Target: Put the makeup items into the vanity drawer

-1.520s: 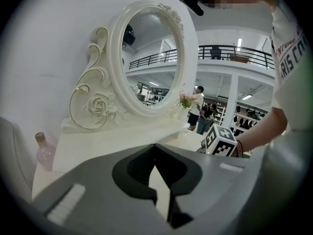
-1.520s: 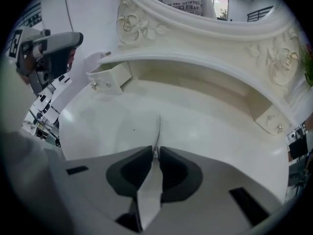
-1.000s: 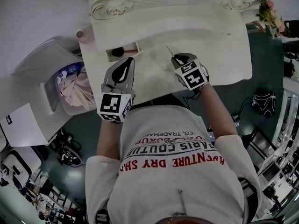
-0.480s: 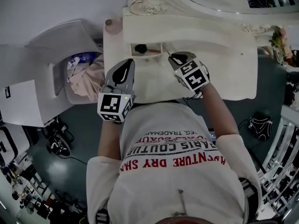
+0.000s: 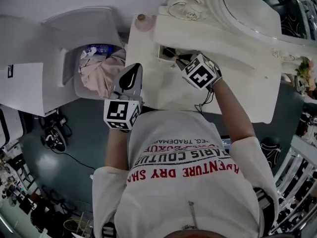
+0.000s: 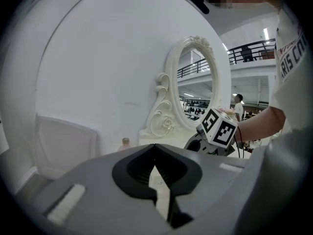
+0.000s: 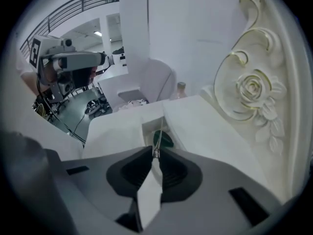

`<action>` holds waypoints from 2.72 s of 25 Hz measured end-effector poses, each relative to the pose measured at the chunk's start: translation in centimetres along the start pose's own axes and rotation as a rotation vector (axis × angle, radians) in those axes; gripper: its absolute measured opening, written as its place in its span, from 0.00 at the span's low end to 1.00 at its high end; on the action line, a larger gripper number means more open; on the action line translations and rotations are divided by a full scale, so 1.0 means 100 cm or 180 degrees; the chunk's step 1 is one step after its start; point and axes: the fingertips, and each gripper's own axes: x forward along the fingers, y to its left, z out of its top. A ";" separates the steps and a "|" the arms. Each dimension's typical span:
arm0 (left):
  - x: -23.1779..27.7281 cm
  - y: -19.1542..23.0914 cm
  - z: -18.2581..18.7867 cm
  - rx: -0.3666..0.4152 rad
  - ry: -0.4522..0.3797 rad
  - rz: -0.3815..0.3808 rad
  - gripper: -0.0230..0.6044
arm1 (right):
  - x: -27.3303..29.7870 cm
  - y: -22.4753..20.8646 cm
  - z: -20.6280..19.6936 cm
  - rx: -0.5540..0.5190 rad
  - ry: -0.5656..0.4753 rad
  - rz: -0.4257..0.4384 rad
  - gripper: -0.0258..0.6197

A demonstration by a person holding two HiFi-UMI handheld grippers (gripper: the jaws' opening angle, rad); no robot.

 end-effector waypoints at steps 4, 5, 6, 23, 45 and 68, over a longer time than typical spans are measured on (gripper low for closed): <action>-0.003 0.013 -0.004 -0.0039 0.0023 0.0104 0.05 | 0.014 -0.007 0.004 -0.0041 0.0128 -0.0003 0.12; -0.004 0.015 -0.006 -0.0045 0.0026 0.0117 0.05 | 0.017 -0.009 0.004 -0.0021 0.0143 -0.0020 0.12; -0.004 0.017 -0.007 -0.0049 0.0027 0.0128 0.05 | 0.018 -0.010 0.004 0.0012 0.0148 -0.0033 0.12; 0.021 -0.007 0.019 0.0149 -0.0051 -0.0161 0.05 | -0.031 -0.026 0.013 0.0758 -0.0564 -0.0330 0.23; 0.034 -0.089 0.096 0.0697 -0.0441 -0.0821 0.05 | -0.214 -0.037 0.019 0.0931 -0.2526 -0.1660 0.05; 0.040 -0.093 0.104 0.0663 -0.0475 -0.0829 0.05 | -0.231 -0.039 0.003 0.1227 -0.2684 -0.1842 0.05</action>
